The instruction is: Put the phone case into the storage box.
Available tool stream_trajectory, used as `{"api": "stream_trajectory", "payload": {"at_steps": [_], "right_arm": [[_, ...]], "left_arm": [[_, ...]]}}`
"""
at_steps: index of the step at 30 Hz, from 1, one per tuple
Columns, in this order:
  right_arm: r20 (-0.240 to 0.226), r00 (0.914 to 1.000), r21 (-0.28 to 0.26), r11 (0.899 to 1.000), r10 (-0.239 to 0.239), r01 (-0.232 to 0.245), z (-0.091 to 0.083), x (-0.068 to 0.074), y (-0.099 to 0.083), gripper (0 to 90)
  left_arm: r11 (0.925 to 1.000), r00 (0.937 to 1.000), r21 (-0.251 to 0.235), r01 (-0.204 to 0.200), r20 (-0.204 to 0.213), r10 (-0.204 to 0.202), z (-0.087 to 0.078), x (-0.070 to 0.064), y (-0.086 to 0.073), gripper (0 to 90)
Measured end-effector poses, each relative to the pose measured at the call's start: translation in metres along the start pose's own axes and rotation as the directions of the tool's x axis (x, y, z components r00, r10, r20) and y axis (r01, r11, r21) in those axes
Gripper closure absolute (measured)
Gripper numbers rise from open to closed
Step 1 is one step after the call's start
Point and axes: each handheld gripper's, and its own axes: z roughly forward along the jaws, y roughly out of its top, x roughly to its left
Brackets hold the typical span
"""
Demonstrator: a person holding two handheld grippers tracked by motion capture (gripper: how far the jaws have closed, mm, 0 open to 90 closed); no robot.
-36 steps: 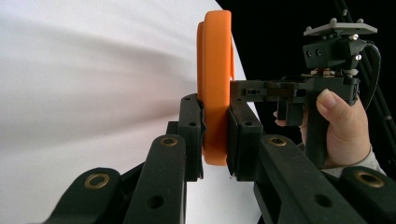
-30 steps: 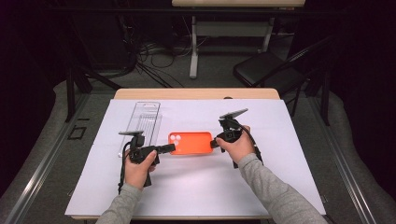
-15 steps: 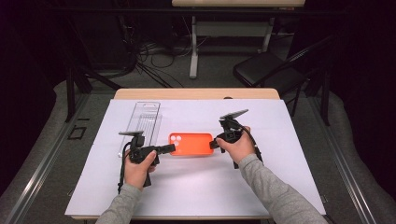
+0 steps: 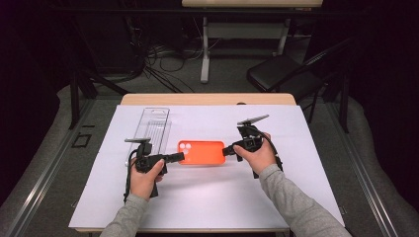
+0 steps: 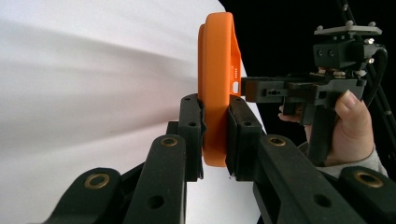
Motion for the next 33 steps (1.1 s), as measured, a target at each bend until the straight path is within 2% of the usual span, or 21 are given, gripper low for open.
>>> {"api": "stream_trajectory", "payload": {"at_steps": [6, 11, 15, 20, 25, 30, 33], "right_arm": [[-0.007, 0.9966, -0.056, 0.995, -0.082, 0.081, -0.013, -0.005, -0.005, 59.1], [0.003, 0.9856, -0.122, 0.978, -0.169, 0.168, -0.023, -0.007, -0.010, 56.5], [-0.003, 0.9802, -0.138, 0.971, -0.198, 0.196, -0.031, -0.007, -0.016, 55.2], [-0.016, 0.9671, -0.166, 0.955, -0.254, 0.248, -0.041, -0.005, -0.022, 54.2], [-0.037, 0.9354, -0.201, 0.920, -0.352, 0.338, -0.050, -0.003, -0.031, 54.8], [-0.069, 0.9139, -0.206, 0.902, -0.400, 0.379, -0.060, -0.001, -0.040, 54.7], [-0.092, 0.9016, -0.191, 0.896, -0.423, 0.401, -0.066, -0.002, -0.044, 54.1]], "left_arm": [[0.9997, 0.9999, 0.022, -0.015, -0.004, 0.015, 0.000, -0.001, 0.001, 78.5], [0.9980, 0.9991, 0.047, -0.042, -0.010, 0.043, -0.001, -0.005, 0.001, 78.5], [0.9959, 0.9976, 0.059, -0.068, -0.012, 0.069, -0.001, -0.008, 0.001, 78.4], [0.9928, 0.9958, 0.078, -0.091, -0.003, 0.092, -0.005, -0.013, 0.001, 78.4], [0.9861, 0.9926, 0.114, -0.121, 0.010, 0.121, -0.008, -0.017, 0.002, 78.4], [0.9788, 0.9892, 0.144, -0.146, 0.031, 0.143, -0.008, -0.022, 0.001, 78.4], [0.9722, 0.9857, 0.163, -0.168, 0.042, 0.163, -0.009, -0.024, 0.000, 78.4]]}}
